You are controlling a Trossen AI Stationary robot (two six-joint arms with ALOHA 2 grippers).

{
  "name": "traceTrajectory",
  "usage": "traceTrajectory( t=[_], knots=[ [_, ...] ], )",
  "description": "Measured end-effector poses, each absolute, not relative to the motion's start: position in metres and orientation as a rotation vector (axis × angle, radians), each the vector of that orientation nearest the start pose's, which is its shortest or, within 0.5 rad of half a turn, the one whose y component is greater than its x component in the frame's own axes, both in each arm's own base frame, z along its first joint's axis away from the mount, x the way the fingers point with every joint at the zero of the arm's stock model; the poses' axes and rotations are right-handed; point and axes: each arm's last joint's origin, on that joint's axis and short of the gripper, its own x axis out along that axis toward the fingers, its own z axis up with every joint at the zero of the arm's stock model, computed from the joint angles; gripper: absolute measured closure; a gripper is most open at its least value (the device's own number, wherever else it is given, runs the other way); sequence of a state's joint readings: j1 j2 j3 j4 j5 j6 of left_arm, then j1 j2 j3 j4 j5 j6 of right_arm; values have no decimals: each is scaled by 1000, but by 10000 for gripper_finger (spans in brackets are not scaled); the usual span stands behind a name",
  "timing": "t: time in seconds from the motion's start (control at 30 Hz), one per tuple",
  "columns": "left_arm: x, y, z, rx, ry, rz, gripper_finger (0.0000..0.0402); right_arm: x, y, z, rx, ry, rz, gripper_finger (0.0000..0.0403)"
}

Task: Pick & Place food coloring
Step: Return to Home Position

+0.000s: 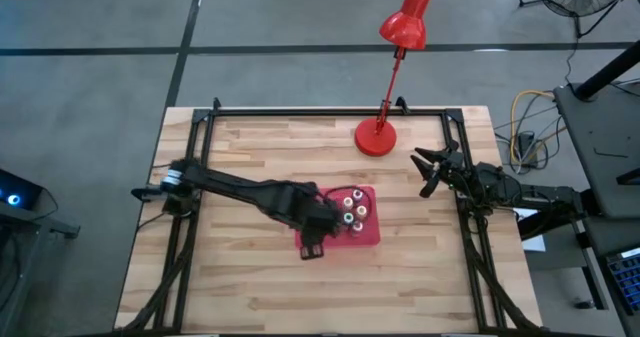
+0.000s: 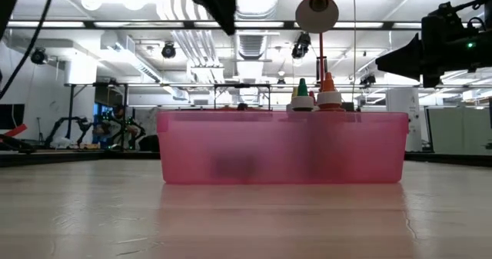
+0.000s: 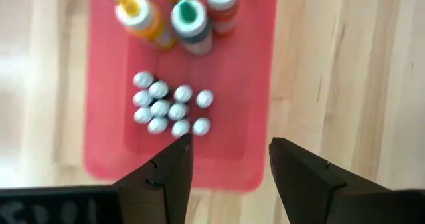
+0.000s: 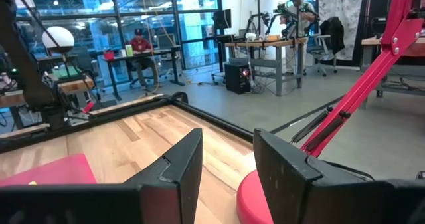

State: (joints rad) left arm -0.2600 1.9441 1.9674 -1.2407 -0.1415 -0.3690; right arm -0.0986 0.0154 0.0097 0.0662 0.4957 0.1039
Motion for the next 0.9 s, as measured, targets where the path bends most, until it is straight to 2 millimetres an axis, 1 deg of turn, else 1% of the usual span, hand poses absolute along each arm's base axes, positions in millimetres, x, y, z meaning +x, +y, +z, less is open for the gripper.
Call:
traceTrajectory(
  t=[0.1,0.2,0.37,0.5,0.67,0.9],
  knots=[
    [356,-91,330,-67,1192,122,232,93,-23,172,113,-91,-590,275],
    [327,-86,323,-54,1182,112,232,93,-23,172,113,-90,-590,275],
    [282,-83,298,-71,1047,44,232,93,-23,172,113,-91,-591,275],
    [249,-73,273,-111,949,26,232,93,-23,172,113,-91,-591,275],
    [213,-56,246,-138,928,54,232,93,-23,172,113,-91,-591,275],
    [164,-42,219,-140,913,56,232,93,-23,172,113,-91,-591,275]
  ],
)
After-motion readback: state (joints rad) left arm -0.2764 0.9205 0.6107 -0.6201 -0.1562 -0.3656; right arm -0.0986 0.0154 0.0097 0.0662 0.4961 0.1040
